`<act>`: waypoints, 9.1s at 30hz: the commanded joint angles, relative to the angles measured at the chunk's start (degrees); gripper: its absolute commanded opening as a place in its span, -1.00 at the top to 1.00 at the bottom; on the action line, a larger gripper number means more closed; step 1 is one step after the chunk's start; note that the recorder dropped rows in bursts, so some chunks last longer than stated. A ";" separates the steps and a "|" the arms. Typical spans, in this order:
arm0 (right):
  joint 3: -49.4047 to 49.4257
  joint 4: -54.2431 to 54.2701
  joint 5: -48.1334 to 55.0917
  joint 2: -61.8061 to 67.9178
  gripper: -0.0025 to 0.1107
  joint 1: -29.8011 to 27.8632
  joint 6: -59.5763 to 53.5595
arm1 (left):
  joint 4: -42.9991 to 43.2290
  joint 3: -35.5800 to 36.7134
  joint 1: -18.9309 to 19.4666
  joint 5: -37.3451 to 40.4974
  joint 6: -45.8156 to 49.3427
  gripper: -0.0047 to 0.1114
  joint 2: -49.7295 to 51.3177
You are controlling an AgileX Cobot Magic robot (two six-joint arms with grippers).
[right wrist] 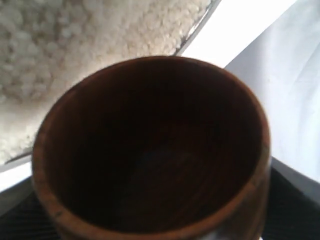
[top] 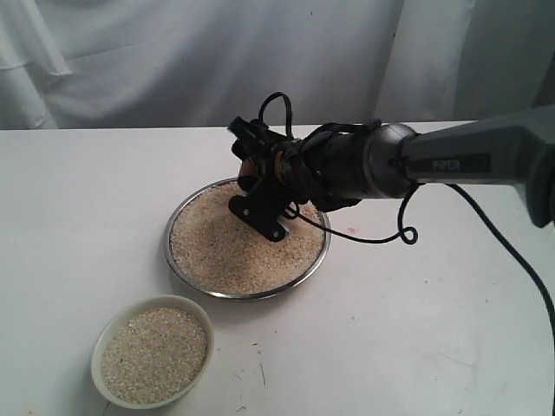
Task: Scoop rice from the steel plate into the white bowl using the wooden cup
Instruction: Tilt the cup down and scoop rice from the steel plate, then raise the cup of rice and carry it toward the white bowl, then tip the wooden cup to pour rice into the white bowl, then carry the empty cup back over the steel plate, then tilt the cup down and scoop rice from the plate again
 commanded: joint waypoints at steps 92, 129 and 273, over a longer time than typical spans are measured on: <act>-20.99 134.09 36.73 1.29 0.96 -7.58 -72.03 | -0.09 0.28 0.11 -0.85 -0.03 0.92 -0.24; -10.16 58.45 34.54 -3.26 0.96 24.27 -28.27 | -0.09 0.28 0.11 -0.85 -0.03 0.92 -0.24; -9.61 42.74 1.26 1.09 0.96 2.07 -40.92 | -0.09 0.28 0.11 -0.85 -0.03 0.92 -0.24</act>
